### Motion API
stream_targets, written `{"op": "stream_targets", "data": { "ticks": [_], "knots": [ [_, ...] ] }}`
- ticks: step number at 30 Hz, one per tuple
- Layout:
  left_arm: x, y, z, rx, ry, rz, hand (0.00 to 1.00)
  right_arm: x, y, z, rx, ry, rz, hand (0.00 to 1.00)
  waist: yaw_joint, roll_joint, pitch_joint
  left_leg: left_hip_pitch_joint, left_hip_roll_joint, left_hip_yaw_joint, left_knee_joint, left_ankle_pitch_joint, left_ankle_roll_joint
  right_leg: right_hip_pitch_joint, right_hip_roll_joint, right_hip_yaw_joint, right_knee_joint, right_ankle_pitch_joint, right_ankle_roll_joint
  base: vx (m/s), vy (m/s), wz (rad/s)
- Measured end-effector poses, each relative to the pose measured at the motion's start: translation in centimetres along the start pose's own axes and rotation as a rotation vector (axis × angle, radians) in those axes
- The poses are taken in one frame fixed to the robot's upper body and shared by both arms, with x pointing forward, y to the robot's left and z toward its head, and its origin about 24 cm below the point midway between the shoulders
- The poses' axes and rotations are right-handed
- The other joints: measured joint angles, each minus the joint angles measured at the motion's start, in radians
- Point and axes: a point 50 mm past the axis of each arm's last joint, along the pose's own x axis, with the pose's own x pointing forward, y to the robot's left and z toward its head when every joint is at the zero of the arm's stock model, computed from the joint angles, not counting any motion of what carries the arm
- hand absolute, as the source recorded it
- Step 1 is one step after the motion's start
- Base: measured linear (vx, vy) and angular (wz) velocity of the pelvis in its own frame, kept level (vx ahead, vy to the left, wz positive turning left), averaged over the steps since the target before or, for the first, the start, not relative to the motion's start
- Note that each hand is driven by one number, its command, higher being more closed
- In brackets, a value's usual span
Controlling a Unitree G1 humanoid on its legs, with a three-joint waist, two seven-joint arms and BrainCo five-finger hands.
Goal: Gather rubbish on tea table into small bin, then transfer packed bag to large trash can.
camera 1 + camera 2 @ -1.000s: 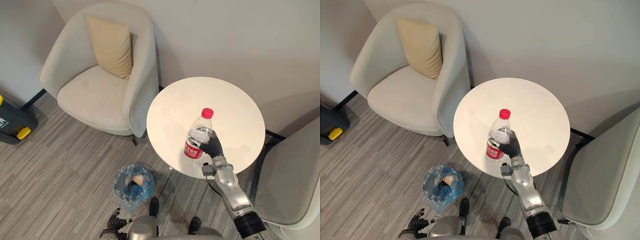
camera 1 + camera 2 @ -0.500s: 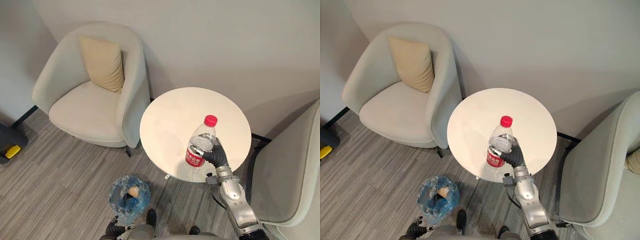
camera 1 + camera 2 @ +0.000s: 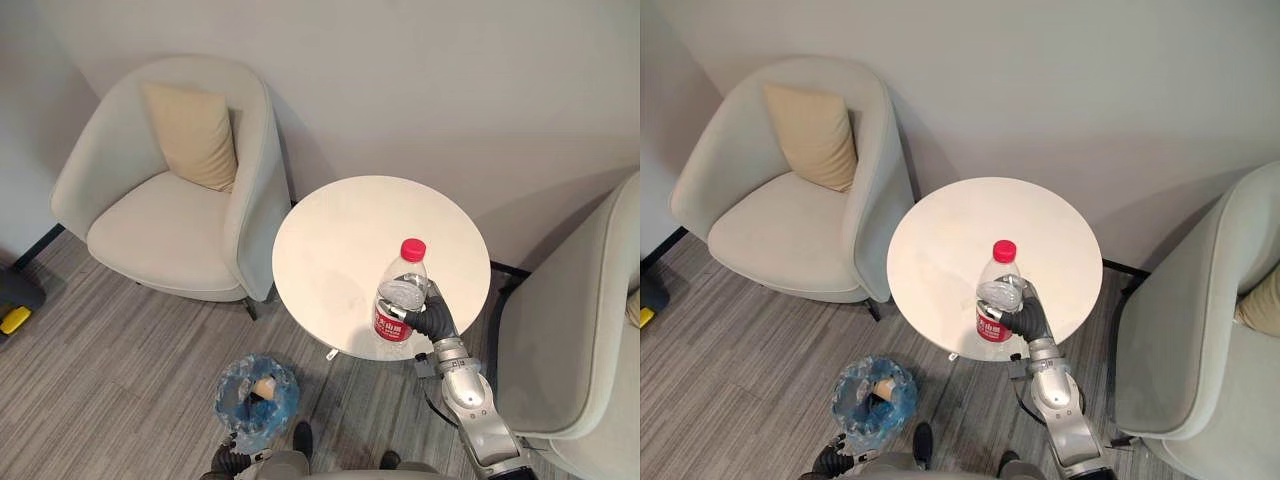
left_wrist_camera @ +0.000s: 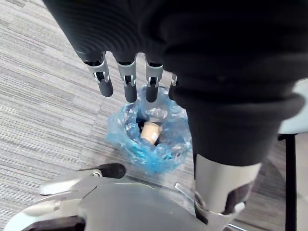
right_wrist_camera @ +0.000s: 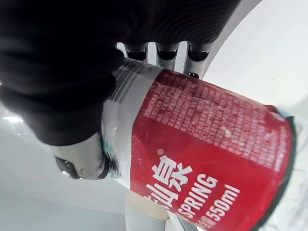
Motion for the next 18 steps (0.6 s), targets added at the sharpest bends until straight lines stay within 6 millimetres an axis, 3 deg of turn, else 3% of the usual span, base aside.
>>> {"op": "stream_targets", "data": {
  "ticks": [2, 3, 5, 8, 10, 12, 13, 14, 15, 16, 17, 18],
  "knots": [
    [0.2, 0.1, 0.6, 0.012, -0.016, -0.001, 0.0, -0.1, -0.4, -0.2, -0.014, 0.007, -0.018, 1.0, -0.009, -0.003, 0.001, -0.039, -0.022, -0.065, 0.038, -0.001, 0.001, -0.038, -0.012, 0.077, 0.105, -0.044, 0.015, -0.08, -0.007, 1.03],
    [0.2, 0.3, 0.8, 0.013, -0.022, 0.003, 0.0, 0.0, -0.8, -0.2, -0.024, 0.007, -0.032, 1.0, -0.028, -0.01, -0.001, -0.065, -0.043, -0.126, 0.058, -0.001, 0.002, -0.038, -0.028, 0.108, 0.142, -0.085, 0.023, -0.08, -0.106, 1.44],
    [0.3, 0.6, 0.8, 0.014, -0.023, 0.015, 0.0, 0.1, -1.0, -0.1, -0.035, -0.001, -0.047, 1.0, -0.022, -0.024, -0.006, -0.098, -0.085, -0.201, 0.066, 0.013, -0.004, -0.027, -0.043, 0.151, 0.15, -0.166, 0.033, -0.08, -0.135, 1.4],
    [0.2, 0.3, 0.6, -0.012, -0.017, 0.031, 0.0, 0.2, -0.9, 0.0, -0.037, -0.009, -0.038, 1.0, 0.009, 0.006, -0.005, -0.143, -0.075, -0.295, 0.066, 0.052, -0.021, -0.041, -0.022, 0.07, 0.176, -0.176, 0.015, -0.17, -0.176, 0.94],
    [0.2, 0.3, 0.9, -0.029, -0.026, 0.044, 0.0, 0.2, -0.9, 0.2, -0.037, -0.017, -0.041, 1.0, 0.007, 0.009, -0.004, -0.17, -0.075, -0.343, 0.057, 0.074, -0.017, -0.056, -0.019, 0.011, 0.2, -0.187, 0.001, -0.13, -0.148, 0.97],
    [0.2, 0.0, 1.6, -0.048, -0.054, 0.039, 0.0, 0.3, -1.2, 0.2, -0.039, -0.014, -0.071, 1.0, 0.006, 0.018, -0.002, -0.185, -0.039, -0.282, -0.001, 0.016, 0.088, -0.048, 0.011, -0.035, 0.163, -0.162, -0.033, -0.17, -0.17, 1.05],
    [0.6, 0.3, 2.8, -0.047, -0.084, 0.044, 0.0, 0.5, -1.5, 0.4, -0.038, -0.022, -0.097, 1.0, 0.003, -0.003, 0.006, -0.212, -0.027, -0.159, 0.02, -0.068, 0.154, -0.032, -0.006, -0.062, 0.083, -0.112, -0.048, -0.16, -0.085, 1.15],
    [0.8, 0.5, 4.0, -0.044, -0.111, 0.049, 0.0, 0.8, -2.4, 0.5, -0.037, -0.023, -0.143, 1.0, 0.001, -0.011, 0.013, -0.267, -0.028, -0.024, 0.161, -0.057, 0.142, -0.034, -0.032, -0.115, 0.07, -0.095, -0.06, -0.16, -0.084, 1.14],
    [0.9, 0.4, 4.2, -0.044, -0.117, 0.048, 0.0, 0.8, -2.9, 0.3, -0.042, -0.016, -0.165, 1.0, 0.0, -0.01, 0.012, -0.28, -0.024, 0.028, 0.24, -0.056, 0.148, -0.033, -0.04, -0.139, 0.077, -0.095, -0.061, -0.17, -0.104, 0.96],
    [0.8, 0.1, 4.1, -0.045, -0.121, 0.039, 0.0, 0.7, -4.0, 0.1, -0.062, -0.003, -0.201, 1.0, 0.001, 0.017, -0.002, -0.271, -0.001, 0.116, 0.365, -0.029, 0.169, -0.032, -0.028, -0.18, 0.104, -0.102, -0.062, -0.1, -0.115, 0.86],
    [0.6, -0.3, 4.2, -0.039, -0.135, 0.028, 0.0, 0.8, -4.4, 0.2, -0.074, -0.008, -0.215, 1.0, -0.013, 0.041, -0.009, -0.242, 0.005, 0.128, 0.298, -0.019, 0.125, -0.025, -0.002, -0.192, 0.11, -0.113, -0.07, -0.13, -0.106, 1.28],
    [0.6, -0.5, 4.9, -0.031, -0.169, 0.019, 0.0, 0.9, -5.0, 0.1, -0.07, -0.006, -0.251, 1.0, -0.037, 0.025, -0.002, -0.173, -0.027, 0.06, 0.13, 0.049, 0.053, -0.008, -0.019, -0.217, 0.04, -0.101, -0.076, -0.06, -0.061, 1.14]
  ]
}}
